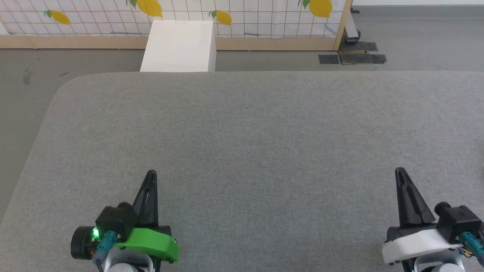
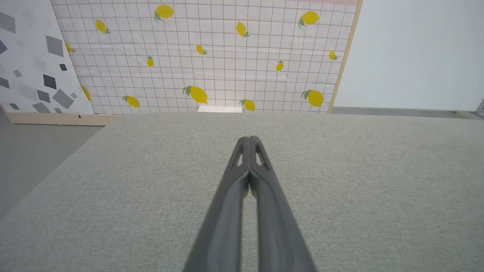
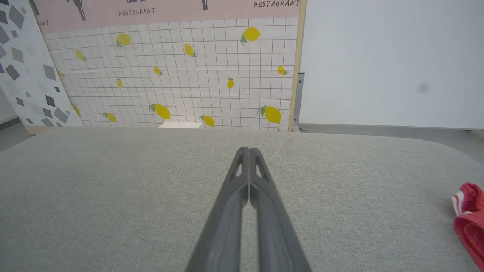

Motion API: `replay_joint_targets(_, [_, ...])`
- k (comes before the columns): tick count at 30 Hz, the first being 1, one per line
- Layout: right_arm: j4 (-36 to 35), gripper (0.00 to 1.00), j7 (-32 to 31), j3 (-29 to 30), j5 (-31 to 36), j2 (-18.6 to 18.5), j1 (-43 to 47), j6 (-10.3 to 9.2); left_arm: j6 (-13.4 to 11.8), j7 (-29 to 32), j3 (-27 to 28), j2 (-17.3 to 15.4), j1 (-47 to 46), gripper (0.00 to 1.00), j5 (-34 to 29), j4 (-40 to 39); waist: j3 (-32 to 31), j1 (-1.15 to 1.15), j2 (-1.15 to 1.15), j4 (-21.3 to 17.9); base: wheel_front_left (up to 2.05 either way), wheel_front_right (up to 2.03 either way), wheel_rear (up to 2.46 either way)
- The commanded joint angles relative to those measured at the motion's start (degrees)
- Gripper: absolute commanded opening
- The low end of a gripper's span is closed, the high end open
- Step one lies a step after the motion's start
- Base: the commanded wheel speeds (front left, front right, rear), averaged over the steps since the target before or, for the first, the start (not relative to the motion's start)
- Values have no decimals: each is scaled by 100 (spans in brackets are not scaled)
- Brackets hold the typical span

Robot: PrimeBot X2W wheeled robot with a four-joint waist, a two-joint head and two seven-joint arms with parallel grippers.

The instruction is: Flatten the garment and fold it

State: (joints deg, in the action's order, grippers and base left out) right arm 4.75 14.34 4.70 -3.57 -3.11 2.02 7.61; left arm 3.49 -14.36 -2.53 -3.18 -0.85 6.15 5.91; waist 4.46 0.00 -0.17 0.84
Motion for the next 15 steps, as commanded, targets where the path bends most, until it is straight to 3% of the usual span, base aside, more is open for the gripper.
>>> replay_joint_targets(1, [-18, 0, -29, -16, 13, 2, -8, 0, -14, 25, 11, 1, 4, 0, -18, -20, -5, 0, 1, -1, 0, 0, 0])
replay_joint_targets(15, [-71, 0, -193, -69, 53, 4, -31, -2, -53, 189, 39, 5, 13, 0, -88, -86, -56, 0, 3, -11, 0, 0, 0])
